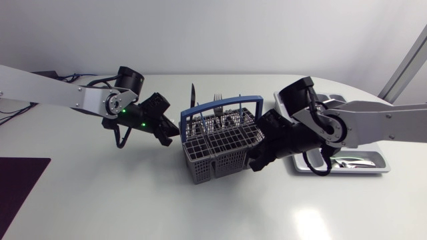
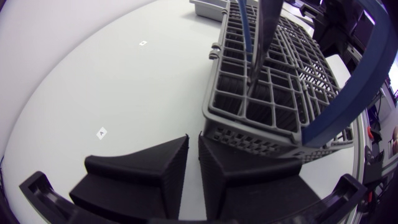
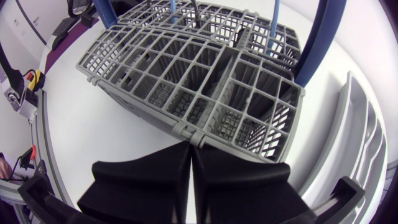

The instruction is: Unload the cutlery basket into the drawer organizer.

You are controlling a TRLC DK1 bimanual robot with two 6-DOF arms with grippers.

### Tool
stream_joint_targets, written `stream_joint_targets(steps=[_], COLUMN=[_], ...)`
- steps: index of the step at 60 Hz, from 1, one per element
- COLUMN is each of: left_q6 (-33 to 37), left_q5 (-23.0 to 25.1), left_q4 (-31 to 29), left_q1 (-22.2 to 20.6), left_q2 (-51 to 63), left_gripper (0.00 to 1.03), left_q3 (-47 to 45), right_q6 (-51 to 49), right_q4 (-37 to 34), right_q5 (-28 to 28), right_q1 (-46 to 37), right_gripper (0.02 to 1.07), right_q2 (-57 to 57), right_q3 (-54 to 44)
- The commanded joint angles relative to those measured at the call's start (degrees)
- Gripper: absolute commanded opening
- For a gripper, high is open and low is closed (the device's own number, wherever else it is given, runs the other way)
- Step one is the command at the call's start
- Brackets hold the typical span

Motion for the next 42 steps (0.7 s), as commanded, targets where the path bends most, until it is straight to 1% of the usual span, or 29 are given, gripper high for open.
stream_joint_targets(steps=[1,10,25,35,42], left_q6=[1.8,0.5,-8.2,-8.5,-6.4], left_q5=[1.0,1.1,0.9,1.0,2.8], left_q4=[-0.6,-0.2,7.3,7.2,4.6], left_q1=[-0.5,0.6,1.4,1.3,1.0], left_q2=[-2.3,-2.2,1.0,2.3,1.6], left_gripper=[0.16,0.16,0.16,0.16,0.16], left_q3=[-1.5,1.4,5.6,5.9,4.5], right_q6=[1.6,1.6,1.6,1.6,1.6], right_q4=[1.0,0.6,0.4,0.6,0.7], right_q5=[0.2,0.2,0.2,0.2,0.3], right_q1=[-0.3,-0.3,-0.9,-2.0,-2.9], right_gripper=[0.08,0.08,0.08,0.08,0.08], right_q2=[0.6,-0.6,-2.2,-1.4,-0.4], right_q3=[1.5,0.6,-1.3,-1.0,0.0])
